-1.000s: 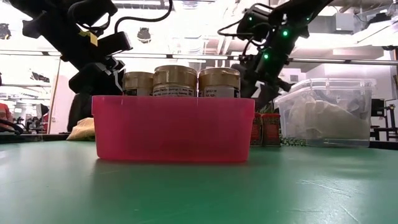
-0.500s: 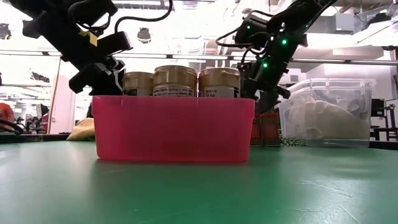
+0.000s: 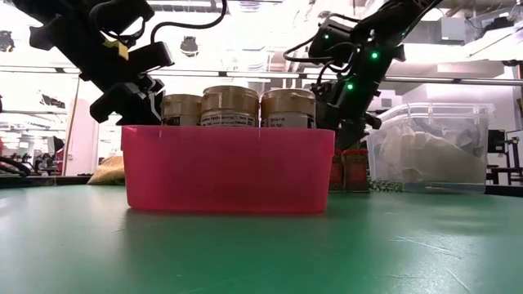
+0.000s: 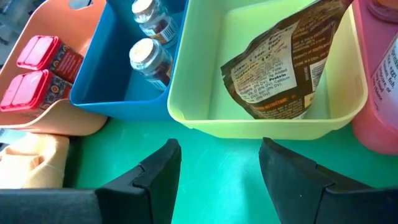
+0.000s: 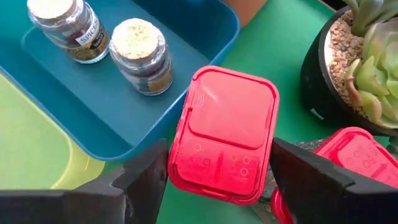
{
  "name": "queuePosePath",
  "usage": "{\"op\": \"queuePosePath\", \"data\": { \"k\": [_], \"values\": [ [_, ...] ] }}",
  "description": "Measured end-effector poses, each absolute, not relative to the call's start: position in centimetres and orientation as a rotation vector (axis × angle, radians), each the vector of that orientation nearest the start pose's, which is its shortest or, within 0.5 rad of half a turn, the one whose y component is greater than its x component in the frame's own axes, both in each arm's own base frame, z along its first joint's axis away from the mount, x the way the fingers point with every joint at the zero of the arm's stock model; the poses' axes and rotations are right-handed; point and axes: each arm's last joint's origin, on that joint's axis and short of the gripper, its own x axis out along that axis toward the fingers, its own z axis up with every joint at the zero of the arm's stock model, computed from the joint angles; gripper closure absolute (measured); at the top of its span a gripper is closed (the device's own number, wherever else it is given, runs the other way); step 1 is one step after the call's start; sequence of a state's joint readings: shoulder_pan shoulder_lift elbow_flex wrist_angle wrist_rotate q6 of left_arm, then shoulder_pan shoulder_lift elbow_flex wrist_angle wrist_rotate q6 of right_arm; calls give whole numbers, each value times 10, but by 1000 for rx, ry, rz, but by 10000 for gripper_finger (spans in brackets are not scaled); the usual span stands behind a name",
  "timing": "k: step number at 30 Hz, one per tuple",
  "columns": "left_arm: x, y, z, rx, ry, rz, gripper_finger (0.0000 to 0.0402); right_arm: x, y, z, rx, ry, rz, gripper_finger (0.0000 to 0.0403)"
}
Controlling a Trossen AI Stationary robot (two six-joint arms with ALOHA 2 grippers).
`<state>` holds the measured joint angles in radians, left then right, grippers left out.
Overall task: Sort spices by type
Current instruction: Put the red seasoning can into the orange bin
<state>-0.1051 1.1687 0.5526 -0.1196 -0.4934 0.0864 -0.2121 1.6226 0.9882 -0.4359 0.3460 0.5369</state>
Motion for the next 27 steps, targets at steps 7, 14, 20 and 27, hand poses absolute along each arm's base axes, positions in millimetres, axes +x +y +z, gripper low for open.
{"op": "queuePosePath", "data": {
  "k": [7,14,20,27],
  "values": [
    [221,-10,191,300,723,340,196,303,-73,186,385,926,-766,128],
    [220,-9,191,301,728,340,196,306,-62,188,369,943,-733,142],
    [220,-9,191,308,729,337,196,311,-50,202,350,1012,-686,144],
    [221,-10,192,305,728,338,196,314,-43,223,312,1046,-690,145]
  ]
}}
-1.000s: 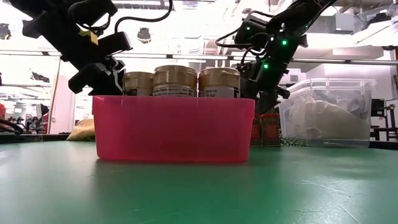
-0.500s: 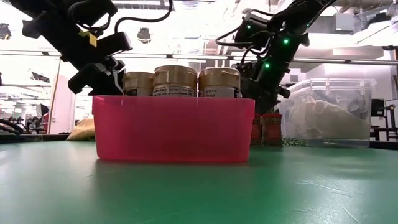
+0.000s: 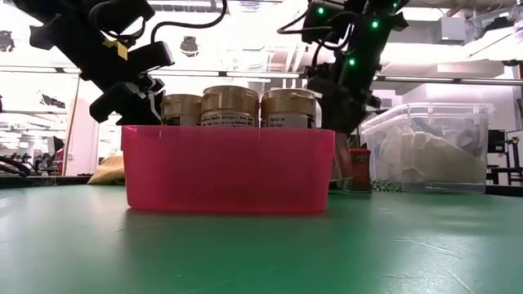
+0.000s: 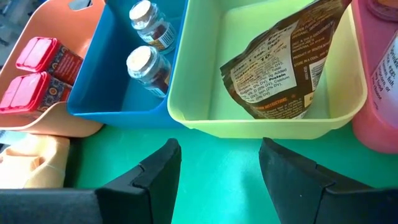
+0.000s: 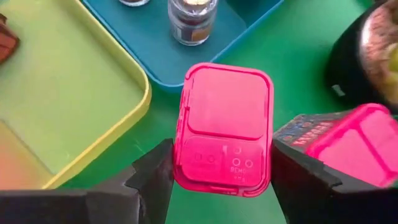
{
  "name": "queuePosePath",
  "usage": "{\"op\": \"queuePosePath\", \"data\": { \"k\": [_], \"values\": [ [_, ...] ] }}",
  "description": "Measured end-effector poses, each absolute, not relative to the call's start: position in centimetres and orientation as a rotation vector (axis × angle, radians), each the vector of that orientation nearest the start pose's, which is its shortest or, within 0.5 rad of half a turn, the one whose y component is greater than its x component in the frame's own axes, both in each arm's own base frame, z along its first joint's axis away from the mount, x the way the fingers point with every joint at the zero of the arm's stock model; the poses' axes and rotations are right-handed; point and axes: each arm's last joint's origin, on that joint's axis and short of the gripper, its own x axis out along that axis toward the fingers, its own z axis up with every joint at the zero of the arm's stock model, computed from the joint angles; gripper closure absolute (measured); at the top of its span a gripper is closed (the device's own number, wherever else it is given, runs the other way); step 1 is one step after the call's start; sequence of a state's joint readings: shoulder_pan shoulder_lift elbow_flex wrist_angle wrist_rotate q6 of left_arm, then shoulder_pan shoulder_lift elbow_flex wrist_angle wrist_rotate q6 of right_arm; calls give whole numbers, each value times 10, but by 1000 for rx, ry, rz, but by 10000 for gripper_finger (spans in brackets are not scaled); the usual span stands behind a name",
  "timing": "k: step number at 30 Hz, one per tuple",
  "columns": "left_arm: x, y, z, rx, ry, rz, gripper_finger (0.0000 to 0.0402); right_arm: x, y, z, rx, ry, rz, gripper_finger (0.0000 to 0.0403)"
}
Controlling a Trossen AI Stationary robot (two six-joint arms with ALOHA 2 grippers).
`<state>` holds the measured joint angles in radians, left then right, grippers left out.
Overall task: Sort spices by type
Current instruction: Put the red seasoning can into the orange bin
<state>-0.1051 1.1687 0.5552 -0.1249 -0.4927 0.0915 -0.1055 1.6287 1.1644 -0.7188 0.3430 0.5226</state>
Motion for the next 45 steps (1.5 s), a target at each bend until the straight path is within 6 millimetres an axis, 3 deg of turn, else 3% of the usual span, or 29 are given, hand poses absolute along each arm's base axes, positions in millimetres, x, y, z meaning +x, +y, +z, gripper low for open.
{"op": "queuePosePath", "data": {
  "k": [14,19,28,31,35,45],
  "values": [
    [217,-9,188,292,772,344,196,328,-49,276,143,914,-770,145],
    [218,-9,189,271,754,352,196,337,-66,286,118,795,-762,146],
    [221,-9,192,234,710,371,196,338,-115,297,172,634,-798,146],
    [222,-9,193,229,692,375,196,345,-131,291,180,595,-811,146],
    [223,-9,194,229,684,375,196,358,-149,265,209,619,-796,146],
    [221,-9,193,231,702,376,196,362,-183,229,306,642,-885,146]
  ]
}}
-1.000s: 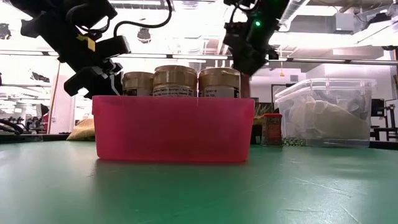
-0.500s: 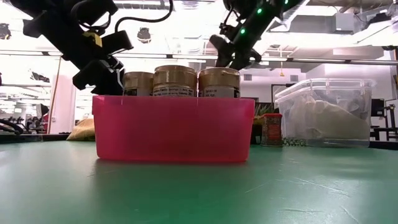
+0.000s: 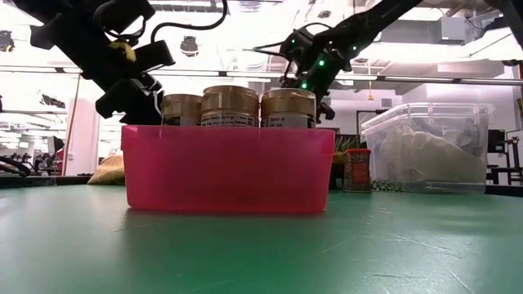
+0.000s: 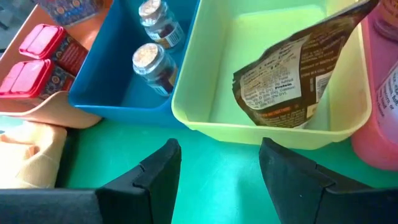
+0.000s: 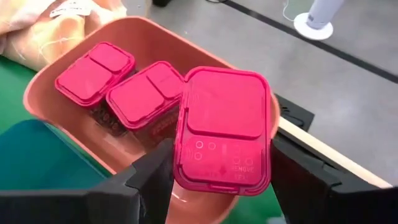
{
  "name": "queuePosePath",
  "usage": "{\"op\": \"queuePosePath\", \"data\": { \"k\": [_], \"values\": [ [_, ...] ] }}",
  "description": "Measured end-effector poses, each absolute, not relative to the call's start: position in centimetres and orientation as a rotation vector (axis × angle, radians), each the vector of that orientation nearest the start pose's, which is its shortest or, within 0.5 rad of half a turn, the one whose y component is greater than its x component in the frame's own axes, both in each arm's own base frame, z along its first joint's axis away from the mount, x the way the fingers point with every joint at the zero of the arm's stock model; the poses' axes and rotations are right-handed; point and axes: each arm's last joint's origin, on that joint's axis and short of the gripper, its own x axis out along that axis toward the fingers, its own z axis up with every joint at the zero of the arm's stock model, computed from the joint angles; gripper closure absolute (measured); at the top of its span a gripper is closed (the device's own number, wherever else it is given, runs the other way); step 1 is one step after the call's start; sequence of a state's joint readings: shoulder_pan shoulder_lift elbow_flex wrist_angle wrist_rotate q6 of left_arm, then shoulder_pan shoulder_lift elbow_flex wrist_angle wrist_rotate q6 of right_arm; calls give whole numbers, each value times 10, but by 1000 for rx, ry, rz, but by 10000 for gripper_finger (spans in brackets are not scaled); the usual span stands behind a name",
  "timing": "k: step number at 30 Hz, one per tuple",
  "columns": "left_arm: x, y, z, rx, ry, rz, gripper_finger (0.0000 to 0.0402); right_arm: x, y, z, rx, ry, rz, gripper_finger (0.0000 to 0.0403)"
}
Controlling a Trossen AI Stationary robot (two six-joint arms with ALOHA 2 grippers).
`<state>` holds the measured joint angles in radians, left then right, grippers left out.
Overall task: Sort spices by type
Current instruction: Put the red seasoning can into the orange bin
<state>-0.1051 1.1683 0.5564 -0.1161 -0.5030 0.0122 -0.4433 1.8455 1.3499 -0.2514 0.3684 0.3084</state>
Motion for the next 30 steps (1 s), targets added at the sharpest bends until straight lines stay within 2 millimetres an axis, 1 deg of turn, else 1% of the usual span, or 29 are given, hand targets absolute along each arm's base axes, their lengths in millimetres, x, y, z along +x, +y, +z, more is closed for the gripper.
{"op": "queuePosePath", "data": {
  "k": [3,7,10,16,19,21,24,27,30],
  "values": [
    [221,-9,193,228,699,377,196,364,-187,223,322,634,-888,146],
    [221,-9,193,219,698,380,196,366,-190,220,319,622,-890,142],
    [222,-9,193,217,694,381,196,368,-192,218,300,626,-876,130],
    [222,-9,193,216,690,380,196,367,-195,213,323,642,-841,97],
    [222,-9,194,219,690,378,196,365,-193,216,317,657,-833,87],
    [222,-9,193,220,692,378,196,362,-189,223,300,679,-816,84],
    [222,-9,193,222,692,377,196,352,-175,244,290,700,-793,83],
    [222,-9,193,229,693,374,196,338,-154,263,303,762,-773,83],
    [222,-9,193,229,693,373,196,321,-133,270,364,883,-785,83]
  ]
}}
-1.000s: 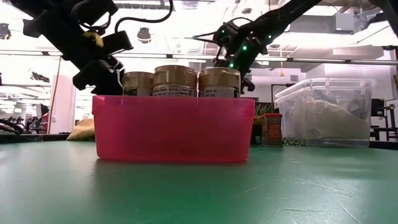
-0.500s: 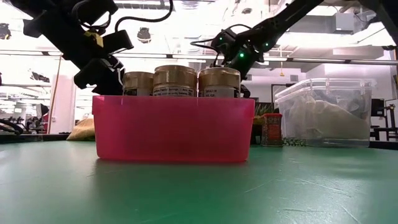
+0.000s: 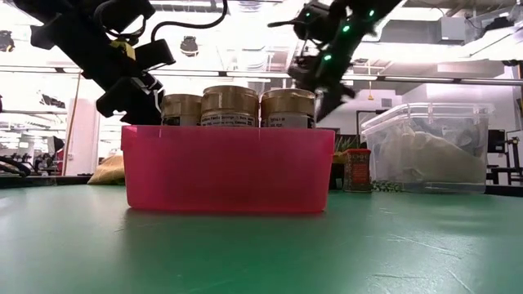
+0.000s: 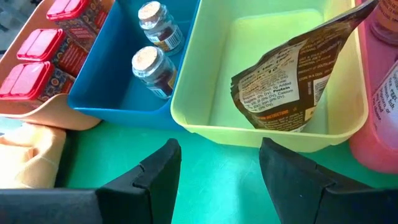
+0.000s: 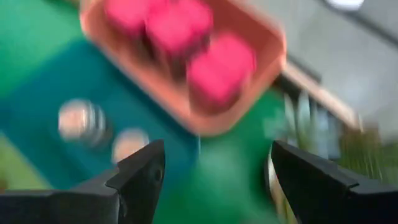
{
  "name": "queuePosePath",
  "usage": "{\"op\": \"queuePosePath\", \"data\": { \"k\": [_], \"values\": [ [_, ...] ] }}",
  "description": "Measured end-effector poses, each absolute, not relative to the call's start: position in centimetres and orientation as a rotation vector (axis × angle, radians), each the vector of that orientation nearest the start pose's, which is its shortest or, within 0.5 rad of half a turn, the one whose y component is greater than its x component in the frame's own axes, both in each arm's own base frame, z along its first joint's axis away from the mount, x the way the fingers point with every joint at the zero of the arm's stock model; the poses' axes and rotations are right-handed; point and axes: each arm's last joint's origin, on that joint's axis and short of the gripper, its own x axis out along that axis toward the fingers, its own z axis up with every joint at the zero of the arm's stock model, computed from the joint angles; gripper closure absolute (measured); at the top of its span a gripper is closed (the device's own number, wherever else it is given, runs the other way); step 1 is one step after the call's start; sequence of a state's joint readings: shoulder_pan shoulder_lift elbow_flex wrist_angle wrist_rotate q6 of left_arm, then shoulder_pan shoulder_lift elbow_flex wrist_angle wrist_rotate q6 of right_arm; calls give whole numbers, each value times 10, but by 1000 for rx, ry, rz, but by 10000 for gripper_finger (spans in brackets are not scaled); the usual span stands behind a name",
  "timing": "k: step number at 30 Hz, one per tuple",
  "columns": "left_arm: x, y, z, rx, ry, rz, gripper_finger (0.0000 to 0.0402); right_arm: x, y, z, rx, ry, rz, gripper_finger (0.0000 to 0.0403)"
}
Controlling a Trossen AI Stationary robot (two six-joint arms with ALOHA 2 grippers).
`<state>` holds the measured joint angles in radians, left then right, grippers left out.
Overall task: Sort spices by type
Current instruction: Put the red seasoning can into the orange bin
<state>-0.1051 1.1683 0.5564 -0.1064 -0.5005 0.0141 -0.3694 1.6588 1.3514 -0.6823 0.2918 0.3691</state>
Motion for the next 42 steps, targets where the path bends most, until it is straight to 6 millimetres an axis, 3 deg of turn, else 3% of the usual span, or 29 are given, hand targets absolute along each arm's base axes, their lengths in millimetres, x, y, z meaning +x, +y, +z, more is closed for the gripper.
{"op": "queuePosePath", "data": {
  "k": [6,13,21,32,42],
  "values": [
    [223,-10,195,237,679,366,196,304,-103,256,457,1156,-853,82],
    [224,-12,194,230,686,286,196,302,-92,253,483,1200,-891,81],
    [224,-13,194,308,693,197,196,288,-108,250,683,1197,-1089,40],
    [227,-15,197,351,659,125,196,297,-114,248,859,1064,-1131,32],
    [227,-17,196,349,658,35,196,305,-121,220,850,1150,-1229,11]
  ]
}}
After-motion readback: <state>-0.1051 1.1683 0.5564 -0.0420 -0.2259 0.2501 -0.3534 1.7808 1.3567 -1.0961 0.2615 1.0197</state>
